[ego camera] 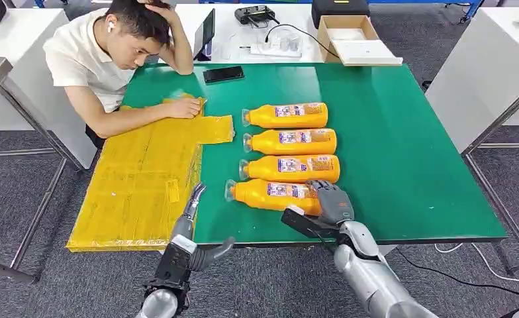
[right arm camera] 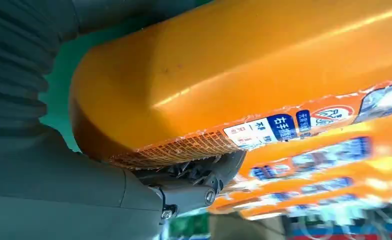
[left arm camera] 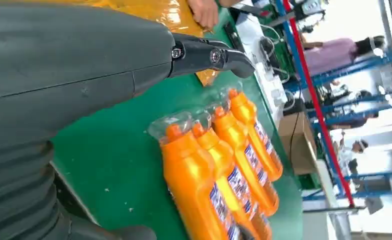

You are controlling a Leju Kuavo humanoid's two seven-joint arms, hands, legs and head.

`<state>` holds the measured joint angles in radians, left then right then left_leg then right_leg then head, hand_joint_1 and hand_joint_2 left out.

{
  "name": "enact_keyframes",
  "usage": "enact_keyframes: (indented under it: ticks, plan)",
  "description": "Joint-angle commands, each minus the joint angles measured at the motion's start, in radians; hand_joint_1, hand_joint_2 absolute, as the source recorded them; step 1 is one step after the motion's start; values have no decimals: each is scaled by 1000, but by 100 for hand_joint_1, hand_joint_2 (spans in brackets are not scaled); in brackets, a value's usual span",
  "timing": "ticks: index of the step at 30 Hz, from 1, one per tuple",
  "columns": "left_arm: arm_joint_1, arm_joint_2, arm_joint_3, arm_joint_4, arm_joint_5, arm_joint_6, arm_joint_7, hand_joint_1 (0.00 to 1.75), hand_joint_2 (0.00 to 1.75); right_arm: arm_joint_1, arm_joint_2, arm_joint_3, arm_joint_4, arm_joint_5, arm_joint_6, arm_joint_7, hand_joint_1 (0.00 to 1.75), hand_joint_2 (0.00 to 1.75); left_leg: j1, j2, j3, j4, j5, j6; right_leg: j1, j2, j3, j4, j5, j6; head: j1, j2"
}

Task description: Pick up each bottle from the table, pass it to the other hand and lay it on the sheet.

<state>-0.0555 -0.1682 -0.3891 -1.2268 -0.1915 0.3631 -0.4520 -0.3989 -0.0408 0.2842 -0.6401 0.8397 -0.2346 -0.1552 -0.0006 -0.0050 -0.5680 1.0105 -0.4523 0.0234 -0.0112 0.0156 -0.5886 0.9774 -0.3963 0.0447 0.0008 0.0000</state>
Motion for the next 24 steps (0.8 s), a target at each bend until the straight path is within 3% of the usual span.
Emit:
enact_keyframes:
  ticks: [1, 5, 8, 12, 15, 19, 22, 24]
  plan:
    - [23, -25, 77, -47, 250, -43, 23, 0, 175, 155, 57, -57, -133, -191, -20, -159, 175, 175, 2, -2, 1, -1, 0, -2, 2, -4, 2, -2, -1, -2, 0, 0]
    - [56, -7, 103, -104, 630, -189, 171, 0, 175, 218, 103, -30, -361, -328, -129, -232, 175, 175, 1, 1, -2, 0, -1, -2, 1, 0, -1, 0, -1, -2, 0, 0]
    - [68, 12, 82, -122, 740, -196, 188, 0, 175, 232, 114, 6, -449, -387, -202, -251, 175, 175, 1, 3, -6, 0, -1, -2, 1, 2, -6, 2, -1, -2, -1, 0]
    - [67, 11, 77, -122, 743, -194, 187, 0, 175, 232, 109, 7, -447, -390, -203, -249, 175, 175, 1, -1, -11, 0, 0, -1, 0, -1, -10, 2, -1, -1, 0, 0]
    - [69, 23, 52, -139, 805, -185, 197, 0, 175, 233, 127, 4, -466, -449, -272, -309, 175, 175, 1, -2, -10, -1, -1, -2, 1, -2, -8, 1, -2, -2, 0, 0]
    - [88, 42, 0, -216, 862, -265, 195, 0, 175, 209, 139, 41, -444, -465, -276, -293, 175, 175, 0, -2, -13, 0, 0, -2, 0, -1, -10, 2, -1, -2, 0, 0]
    - [97, 68, -65, -290, 752, -359, 129, 0, 175, 180, 161, 98, -362, -469, -218, -298, 175, 175, 0, 0, -12, 0, -1, -2, 0, 0, -11, 2, -1, -2, 0, 0]
    - [90, 56, -71, -291, 657, -327, 84, 0, 175, 167, 181, 153, -311, -445, -207, -318, 175, 175, 1, -1, -14, 0, 0, -2, 0, 0, -12, 2, -1, -2, 0, 0]
